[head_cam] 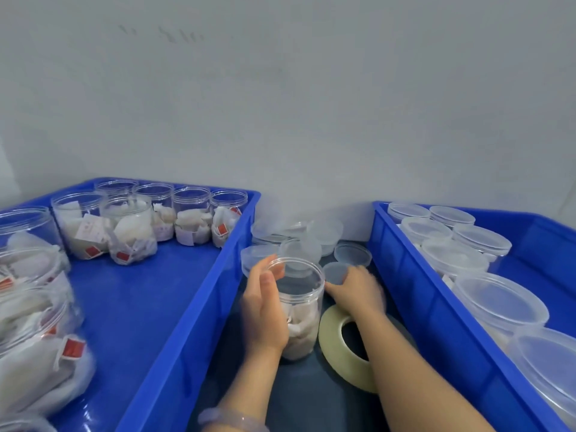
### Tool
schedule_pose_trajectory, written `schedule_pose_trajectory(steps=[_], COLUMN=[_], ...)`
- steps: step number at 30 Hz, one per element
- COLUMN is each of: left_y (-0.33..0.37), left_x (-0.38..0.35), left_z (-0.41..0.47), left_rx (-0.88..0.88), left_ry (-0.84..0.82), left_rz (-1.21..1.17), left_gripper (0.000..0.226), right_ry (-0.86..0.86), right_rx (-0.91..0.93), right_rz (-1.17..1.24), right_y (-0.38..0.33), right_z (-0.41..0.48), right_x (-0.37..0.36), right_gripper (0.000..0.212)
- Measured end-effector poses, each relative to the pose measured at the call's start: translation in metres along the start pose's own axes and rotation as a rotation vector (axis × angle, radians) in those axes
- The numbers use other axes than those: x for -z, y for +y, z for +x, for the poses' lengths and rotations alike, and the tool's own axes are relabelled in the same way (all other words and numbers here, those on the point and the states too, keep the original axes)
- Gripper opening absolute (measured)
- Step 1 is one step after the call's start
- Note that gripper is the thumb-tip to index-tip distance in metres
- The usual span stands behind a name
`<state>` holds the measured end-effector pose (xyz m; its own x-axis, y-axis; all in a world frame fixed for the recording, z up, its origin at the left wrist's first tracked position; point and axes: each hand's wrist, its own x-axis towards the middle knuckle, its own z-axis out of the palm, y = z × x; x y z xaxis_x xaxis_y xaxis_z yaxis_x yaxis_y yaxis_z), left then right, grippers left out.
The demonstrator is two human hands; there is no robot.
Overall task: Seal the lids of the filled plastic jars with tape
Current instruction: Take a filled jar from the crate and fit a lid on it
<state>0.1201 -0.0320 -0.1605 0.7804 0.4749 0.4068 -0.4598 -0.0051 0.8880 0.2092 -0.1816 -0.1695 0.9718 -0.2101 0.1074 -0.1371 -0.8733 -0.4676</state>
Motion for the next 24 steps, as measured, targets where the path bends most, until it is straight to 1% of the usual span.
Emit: schedule_pose_trajectory(steps=[2,4,6,8,9,10,12,13,14,16,17,18,20,22,24], left_y=[-0.004,-0.005,-0.007,-0.006,-0.006,-0.005,-0.004,-0.003,-0.002,-0.001,-0.001,-0.002,-0.003,-0.002,-0.002], left_x=[-0.001,-0.001,-0.001,-0.001,-0.001,-0.001,0.000,0.001,0.002,0.004,0.004,0.003,0.002,0.001,0.002], left_z=[-0.002,-0.003,-0.004,-0.005,-0.005,-0.005,-0.007,-0.008,-0.009,-0.011,-0.011,-0.010,-0.010,-0.009,-0.008], left_rx=[-0.013,-0.014,0.003,0.032,0.050,0.067,0.086,0.091,0.095,0.100,0.101,0.106,0.113,0.108,0.108], left_ry=[0.030,0.040,0.031,0.032,0.034,0.035,0.038,0.037,0.039,0.061,0.075,0.082,0.075,0.059,0.059], left_rz=[-0.016,-0.047,-0.068,-0.078,-0.087,-0.095,-0.080,-0.066,-0.059,-0.073,-0.086,-0.095,-0.106,-0.116,-0.122], left_gripper=[0.063,0.062,0.066,0.072,0.076,0.079,0.080,0.075,0.066,0.049,0.046,0.046,0.045,0.044,0.044], right_ry=[0.091,0.183,0.249,0.232,0.179,0.087,-0.149,-0.228,-0.245,-0.141,-0.080,-0.059,-0.120,-0.162,-0.145], right_rx=[0.007,0.023,0.031,0.088,0.160,0.257,0.460,0.518,0.561,0.618,0.627,0.624,0.608,0.609,0.593], right_rz=[0.091,0.319,0.608,0.906,0.991,1.029,1.017,0.989,0.928,0.655,0.551,0.530,0.566,0.534,0.528], right_y=[0.001,0.002,0.002,-0.004,-0.011,-0.019,-0.041,-0.053,-0.063,-0.076,-0.080,-0.081,-0.078,-0.074,-0.075], right_z=[-0.004,-0.009,-0.017,-0.028,-0.036,-0.044,-0.062,-0.071,-0.078,-0.092,-0.097,-0.100,-0.101,-0.100,-0.099], right_x=[0.000,0.003,0.008,0.016,0.023,0.030,0.044,0.050,0.054,0.057,0.057,0.058,0.061,0.064,0.063], right_gripper=[0.059,0.052,0.053,0.049,0.045,0.042,0.030,0.024,0.024,0.039,0.042,0.042,0.045,0.051,0.046])
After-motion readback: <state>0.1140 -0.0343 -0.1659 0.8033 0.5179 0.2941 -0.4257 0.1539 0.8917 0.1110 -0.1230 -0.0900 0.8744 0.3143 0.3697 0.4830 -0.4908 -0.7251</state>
